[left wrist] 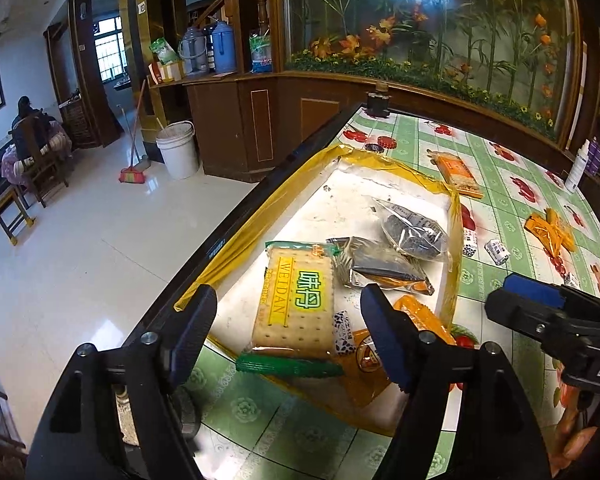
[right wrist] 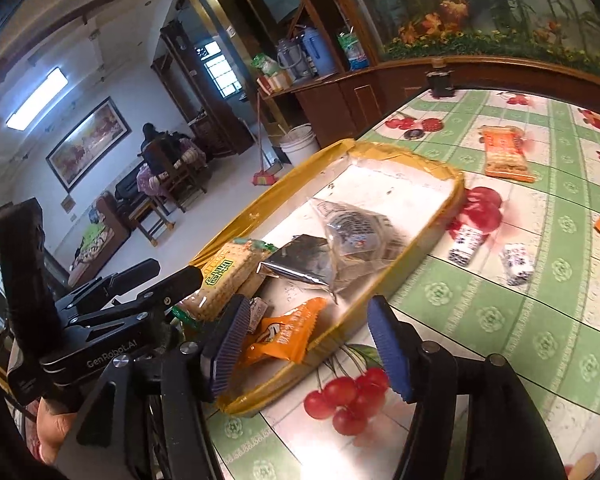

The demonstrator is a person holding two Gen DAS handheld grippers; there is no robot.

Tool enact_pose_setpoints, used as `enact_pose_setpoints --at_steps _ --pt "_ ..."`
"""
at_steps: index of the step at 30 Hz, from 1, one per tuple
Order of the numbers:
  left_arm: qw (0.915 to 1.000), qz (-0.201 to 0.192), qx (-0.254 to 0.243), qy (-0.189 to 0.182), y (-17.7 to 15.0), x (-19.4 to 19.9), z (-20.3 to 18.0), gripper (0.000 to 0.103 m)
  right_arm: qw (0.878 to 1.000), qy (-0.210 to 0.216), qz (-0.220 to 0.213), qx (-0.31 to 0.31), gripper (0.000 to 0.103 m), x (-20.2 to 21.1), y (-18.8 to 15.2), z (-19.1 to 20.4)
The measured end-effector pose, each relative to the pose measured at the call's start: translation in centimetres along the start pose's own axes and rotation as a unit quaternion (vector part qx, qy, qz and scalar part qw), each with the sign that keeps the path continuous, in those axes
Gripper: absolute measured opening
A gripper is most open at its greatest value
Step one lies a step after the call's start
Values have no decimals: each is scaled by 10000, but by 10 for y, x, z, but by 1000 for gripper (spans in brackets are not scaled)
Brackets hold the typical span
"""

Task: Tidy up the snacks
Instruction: 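Lower the WEIDAN pack into the tray with the left tool while the right tool drops the peanut packet in, then move both open tools back over the snacks on the table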

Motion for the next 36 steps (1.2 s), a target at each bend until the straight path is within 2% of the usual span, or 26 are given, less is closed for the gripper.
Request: enact_pose_setpoints --at_steps 5,8,13,23,32,36 --pt "10000 -37 -70 -12 -1 9 -9 75 9996 -7 -142 -249 69 25 -8 -17" --pt "9999 -44 -69 -87 -2 13 -17 79 9991 -53 -321 -282 69 49 -16 -28" --pt "9995 -19 -214 -250 -5 17 -41 80 9956 -462 -623 -524 76 89 -29 -69" --pt "9942 61 -782 -740 -15 27 -115 80 9834 -1063 -998 -1078 77 158 -59 -137" --pt "9884 248 -1135 -977 -32 29 -159 80 9753 -1708 -958 -1022 77 193 -88 -169" --pt "9860 340 -1283 -1007 -39 29 -170 80 9781 -1874 -691 -580 77 193 -95 -177"
Point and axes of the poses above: each gripper's, at about its wrist camera, not at the fingertips, and x roughly against the way its jaws point, z to its left, y to its top, the point moved 10 cm from there along -x, roughly the way its jaws point, and after that the axes turned 1 degree about -x, right-handed, at the moved point
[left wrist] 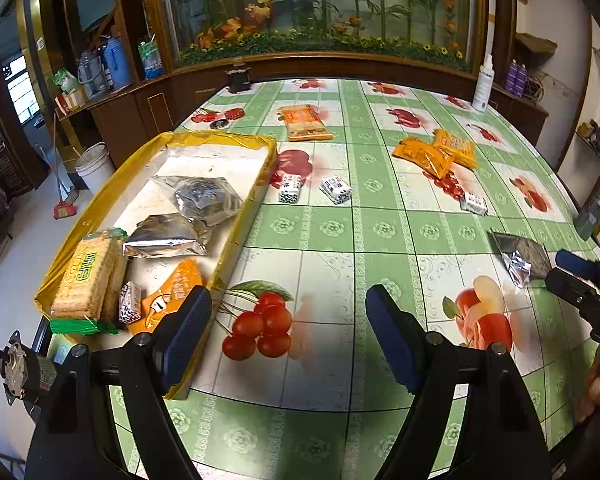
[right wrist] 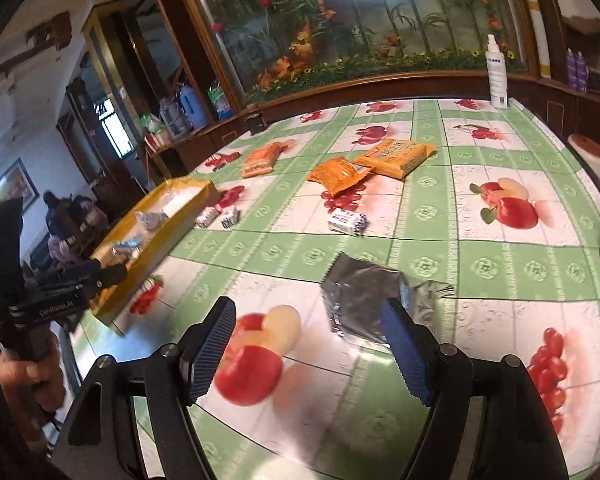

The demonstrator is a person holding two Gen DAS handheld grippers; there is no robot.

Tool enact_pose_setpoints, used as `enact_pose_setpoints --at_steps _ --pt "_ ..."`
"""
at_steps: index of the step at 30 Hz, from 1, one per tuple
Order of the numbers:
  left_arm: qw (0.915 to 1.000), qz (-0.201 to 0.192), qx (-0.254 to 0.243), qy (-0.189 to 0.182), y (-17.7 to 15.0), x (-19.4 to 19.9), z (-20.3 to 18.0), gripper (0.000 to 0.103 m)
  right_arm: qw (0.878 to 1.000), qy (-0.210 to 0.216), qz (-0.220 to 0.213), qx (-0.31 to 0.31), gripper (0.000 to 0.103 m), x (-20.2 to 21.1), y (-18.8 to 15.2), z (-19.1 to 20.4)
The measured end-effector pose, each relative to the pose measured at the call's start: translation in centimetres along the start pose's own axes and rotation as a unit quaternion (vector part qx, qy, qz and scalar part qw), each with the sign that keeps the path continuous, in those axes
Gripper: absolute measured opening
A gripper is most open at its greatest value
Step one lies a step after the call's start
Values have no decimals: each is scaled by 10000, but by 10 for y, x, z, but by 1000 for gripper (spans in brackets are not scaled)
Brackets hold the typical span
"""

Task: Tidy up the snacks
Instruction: 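Move both open tools back over the snacks on the table, then grasp a silver foil bag with the right tool while the left tool grasps a white milk packet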

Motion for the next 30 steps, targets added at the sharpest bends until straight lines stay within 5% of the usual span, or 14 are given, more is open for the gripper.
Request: enact_pose_setpoints --at_steps 11,16,24,30 --pt "9984 304 73 -469 14 -27 -31 80 9727 -132 759 2187 80 -46 8 -6" --pt "9974 431 253 -524 44 -62 -47 79 9691 -184 1276 2104 80 -69 -6 -26" --pt "9954 877 364 82 65 -132 -59 80 9860 89 1175 1181 81 -60 -5 -36" --pt "9947 817 620 -6 78 -154 -57 82 9870 -103 1137 1130 80 -54 -10 -33"
Point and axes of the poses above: each gripper's, at about its wrist camera, not at the fingertips, and x roughly against the way its jaws point, z to its left, y to its top, the point moved 10 cm from there along -x, roughly the way its jaws point, and after that the axes turned 1 degree about -x, right-handed, at the moved point
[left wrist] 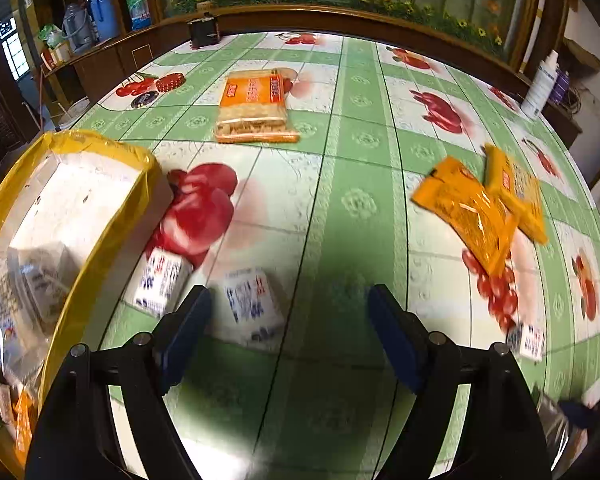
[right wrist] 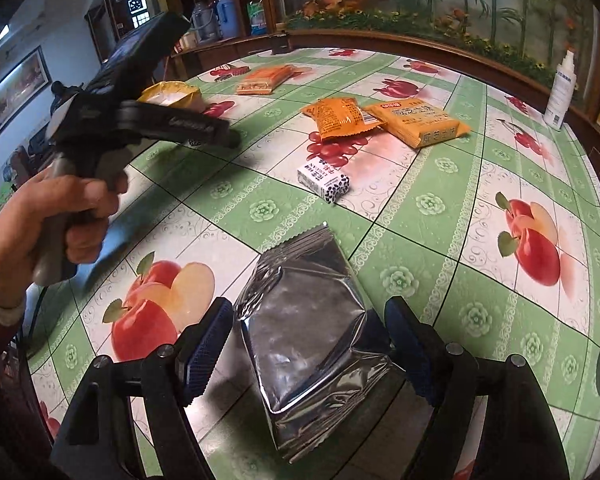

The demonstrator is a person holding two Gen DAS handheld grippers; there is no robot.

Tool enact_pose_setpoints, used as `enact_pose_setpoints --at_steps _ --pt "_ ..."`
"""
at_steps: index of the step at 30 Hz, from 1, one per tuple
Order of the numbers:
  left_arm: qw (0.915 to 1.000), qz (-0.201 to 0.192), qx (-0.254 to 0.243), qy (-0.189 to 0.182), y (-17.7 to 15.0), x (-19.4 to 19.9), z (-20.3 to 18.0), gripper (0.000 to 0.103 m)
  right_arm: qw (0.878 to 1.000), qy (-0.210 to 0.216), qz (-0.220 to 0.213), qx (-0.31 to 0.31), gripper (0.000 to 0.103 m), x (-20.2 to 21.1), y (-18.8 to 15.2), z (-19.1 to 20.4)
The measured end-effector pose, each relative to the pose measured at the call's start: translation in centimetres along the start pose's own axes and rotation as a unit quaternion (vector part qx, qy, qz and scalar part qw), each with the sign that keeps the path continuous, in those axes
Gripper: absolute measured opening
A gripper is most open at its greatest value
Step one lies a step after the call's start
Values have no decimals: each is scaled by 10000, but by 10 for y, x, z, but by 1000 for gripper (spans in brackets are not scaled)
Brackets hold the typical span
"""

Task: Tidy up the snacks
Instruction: 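Grasp a silver foil bag with the right tool while the left tool grasps a white milk packet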

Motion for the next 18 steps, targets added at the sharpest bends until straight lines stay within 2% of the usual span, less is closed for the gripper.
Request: enact_pose_setpoints --at_steps 3,5,6,7,13,18 --pt "9999 -110 -107 -67 1 2 -3 71 9997 -39 -76 -237 75 3 0 -3" --pt "9993 -194 -278 -137 0 7 -8 35 9992 -82 -112 -375 70 4 -1 -6" --pt "9990 -206 -341 -204 -2 10 -10 22 9990 -111 -122 -416 69 5 -1 -6" --pt "9986 -182 -374 -313 -4 12 -13 17 9988 -149 -134 -444 68 6 -2 -6" --pt "9970 -295 -457 -547 -29 35 -8 17 9977 -162 -257 -599 63 14 -6 8" --pt "9947 -647 -580 -546 -46 76 6 17 9954 11 -451 -842 62 28 -11 20"
Point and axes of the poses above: each gripper's, at about its wrist camera, not at the fingertips, and x roughly against the way its jaws point, z to its left, y to its top, the point moved 10 cm from there along -x, roughly the way its jaws point, and after that the axes turned 1 degree about -x, right-handed, at the moved point
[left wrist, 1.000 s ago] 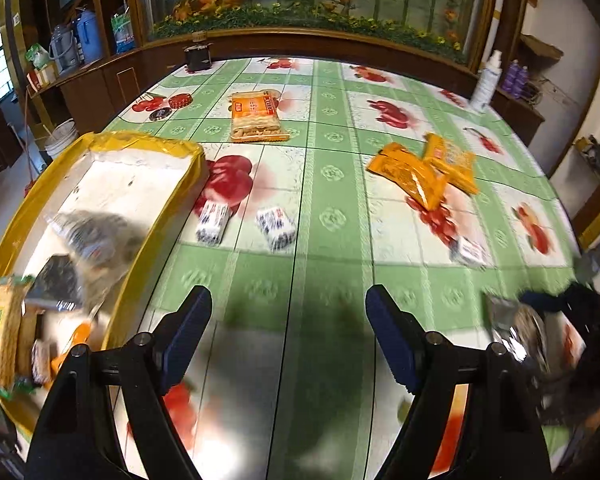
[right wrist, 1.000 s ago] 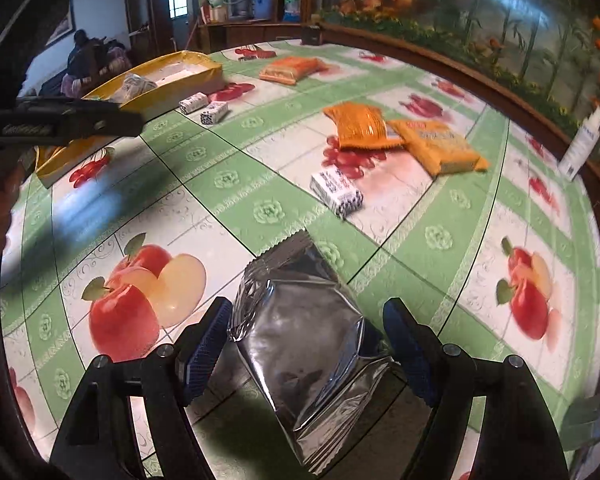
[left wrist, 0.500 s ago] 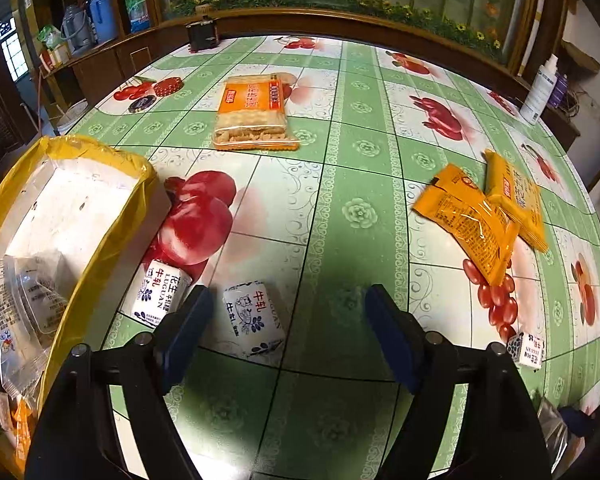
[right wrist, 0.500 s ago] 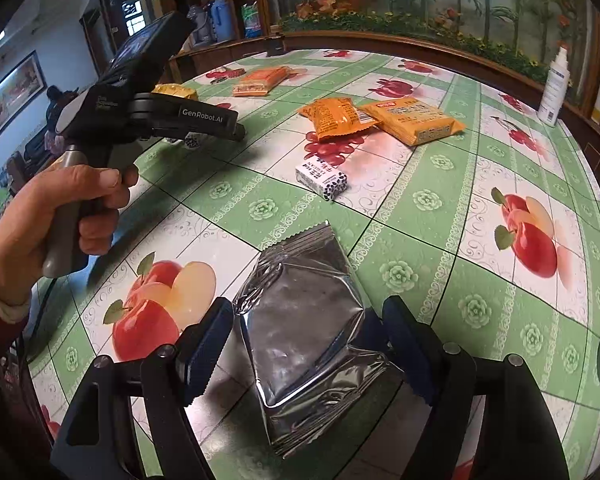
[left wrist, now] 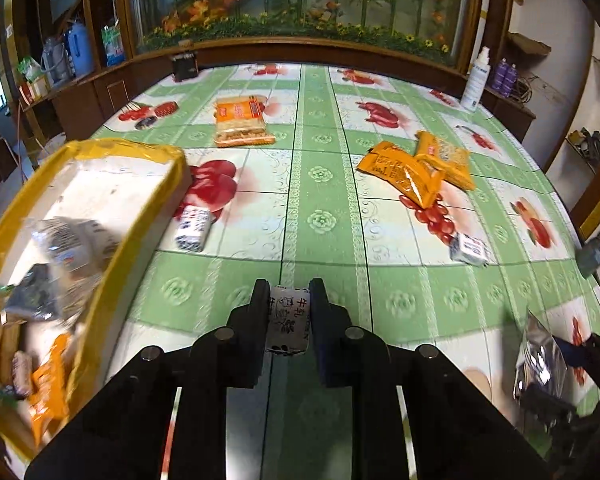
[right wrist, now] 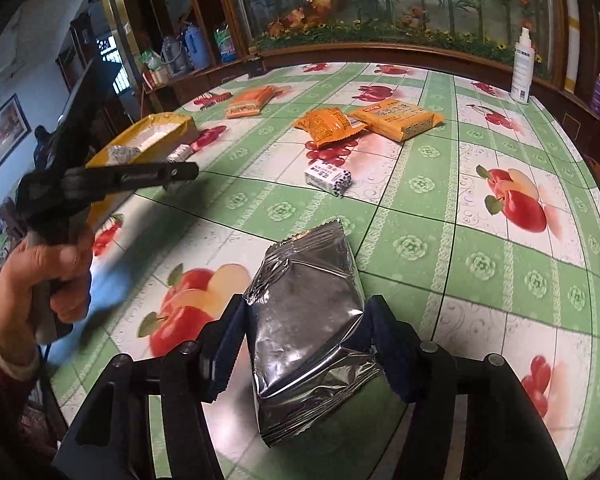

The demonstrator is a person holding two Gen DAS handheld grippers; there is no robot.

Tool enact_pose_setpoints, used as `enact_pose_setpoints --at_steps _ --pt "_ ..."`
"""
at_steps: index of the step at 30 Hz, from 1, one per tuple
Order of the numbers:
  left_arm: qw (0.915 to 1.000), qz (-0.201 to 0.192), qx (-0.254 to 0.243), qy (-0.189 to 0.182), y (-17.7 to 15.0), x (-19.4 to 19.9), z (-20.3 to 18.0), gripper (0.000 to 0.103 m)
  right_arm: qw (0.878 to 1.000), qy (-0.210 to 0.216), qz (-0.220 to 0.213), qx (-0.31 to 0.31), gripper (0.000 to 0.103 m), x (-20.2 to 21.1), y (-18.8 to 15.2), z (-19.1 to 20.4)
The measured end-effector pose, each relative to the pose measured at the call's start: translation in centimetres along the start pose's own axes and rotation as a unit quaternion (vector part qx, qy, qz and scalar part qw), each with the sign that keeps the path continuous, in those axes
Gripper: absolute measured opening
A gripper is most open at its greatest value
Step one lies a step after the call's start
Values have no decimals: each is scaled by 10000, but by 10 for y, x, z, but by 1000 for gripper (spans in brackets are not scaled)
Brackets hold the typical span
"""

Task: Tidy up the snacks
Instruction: 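Grasp a silver foil bag with the right tool while the left tool grasps a white milk packet, then carry the silver bag and milk packet into the tray and open both tools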

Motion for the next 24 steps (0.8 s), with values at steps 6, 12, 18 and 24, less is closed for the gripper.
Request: enact_pose_setpoints --at_steps 6,12,18,24 --pt "9998 -211 22 29 -15 40 13 17 9995 194 -232 -94 62 20 2 18" --pt "9987 -358 35 364 -23 62 34 17 9987 396 -312 -21 62 25 6 45" --pt "9974 -437 136 553 -31 74 55 17 9976 590 -348 69 62 27 11 70" --pt "9963 -496 272 643 -34 83 76 17 9964 766 -328 185 62 24 17 94"
Point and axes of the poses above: each gripper's, at about its wrist camera, not at the fingertips, and x roughly against the way its jaws point, z to its left, y to its top, the point moved 10 cm from there along -x, roughly the way its jaws point, and after that the axes turned 1 degree about -x, right-handed, at the moved point
